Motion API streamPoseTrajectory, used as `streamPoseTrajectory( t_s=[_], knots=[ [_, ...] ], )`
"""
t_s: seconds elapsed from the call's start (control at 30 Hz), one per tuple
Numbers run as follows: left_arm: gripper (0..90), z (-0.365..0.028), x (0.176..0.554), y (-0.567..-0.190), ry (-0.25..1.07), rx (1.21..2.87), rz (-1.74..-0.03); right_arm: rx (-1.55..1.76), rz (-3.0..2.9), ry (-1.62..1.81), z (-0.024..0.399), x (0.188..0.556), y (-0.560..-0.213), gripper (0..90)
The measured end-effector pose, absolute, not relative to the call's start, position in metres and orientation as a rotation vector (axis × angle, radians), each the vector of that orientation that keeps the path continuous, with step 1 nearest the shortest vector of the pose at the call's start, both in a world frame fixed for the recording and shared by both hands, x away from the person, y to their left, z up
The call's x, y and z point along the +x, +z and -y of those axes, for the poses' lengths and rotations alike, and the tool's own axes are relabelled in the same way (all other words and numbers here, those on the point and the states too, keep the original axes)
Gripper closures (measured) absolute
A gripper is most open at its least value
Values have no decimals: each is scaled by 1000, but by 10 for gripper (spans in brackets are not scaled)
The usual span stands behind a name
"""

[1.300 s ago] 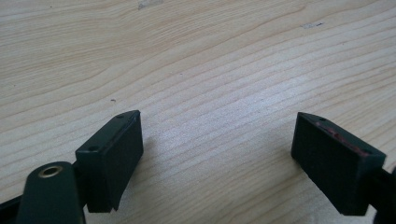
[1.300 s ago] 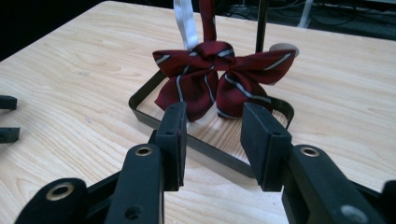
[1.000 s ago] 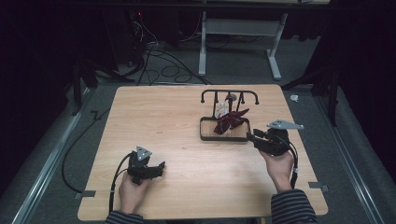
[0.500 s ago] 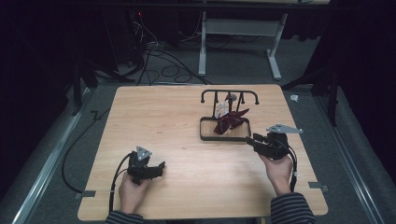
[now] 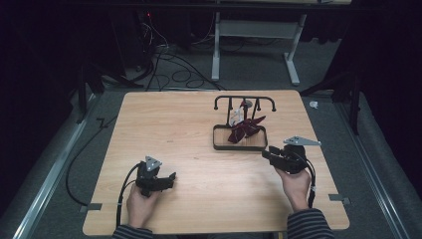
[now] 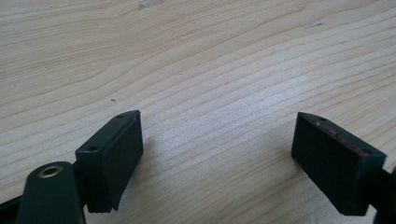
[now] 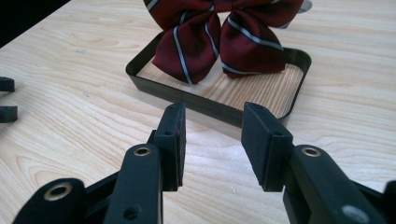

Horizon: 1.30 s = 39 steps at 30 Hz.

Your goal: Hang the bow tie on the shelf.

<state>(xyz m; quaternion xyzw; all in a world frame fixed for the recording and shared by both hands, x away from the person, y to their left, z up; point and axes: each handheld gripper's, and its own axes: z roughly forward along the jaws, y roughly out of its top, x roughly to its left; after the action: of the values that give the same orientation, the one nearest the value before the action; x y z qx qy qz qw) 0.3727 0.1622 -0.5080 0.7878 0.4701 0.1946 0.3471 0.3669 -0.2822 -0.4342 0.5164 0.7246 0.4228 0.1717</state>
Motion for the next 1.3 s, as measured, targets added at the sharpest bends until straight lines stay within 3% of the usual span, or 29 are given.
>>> streamPoseTrajectory(
  t_s=[1.3],
  knots=[
    [173, -162, 373, -508, 505, 2044, -1219, 1497, -2114, 1184, 270, 365, -462, 600]
  ],
)
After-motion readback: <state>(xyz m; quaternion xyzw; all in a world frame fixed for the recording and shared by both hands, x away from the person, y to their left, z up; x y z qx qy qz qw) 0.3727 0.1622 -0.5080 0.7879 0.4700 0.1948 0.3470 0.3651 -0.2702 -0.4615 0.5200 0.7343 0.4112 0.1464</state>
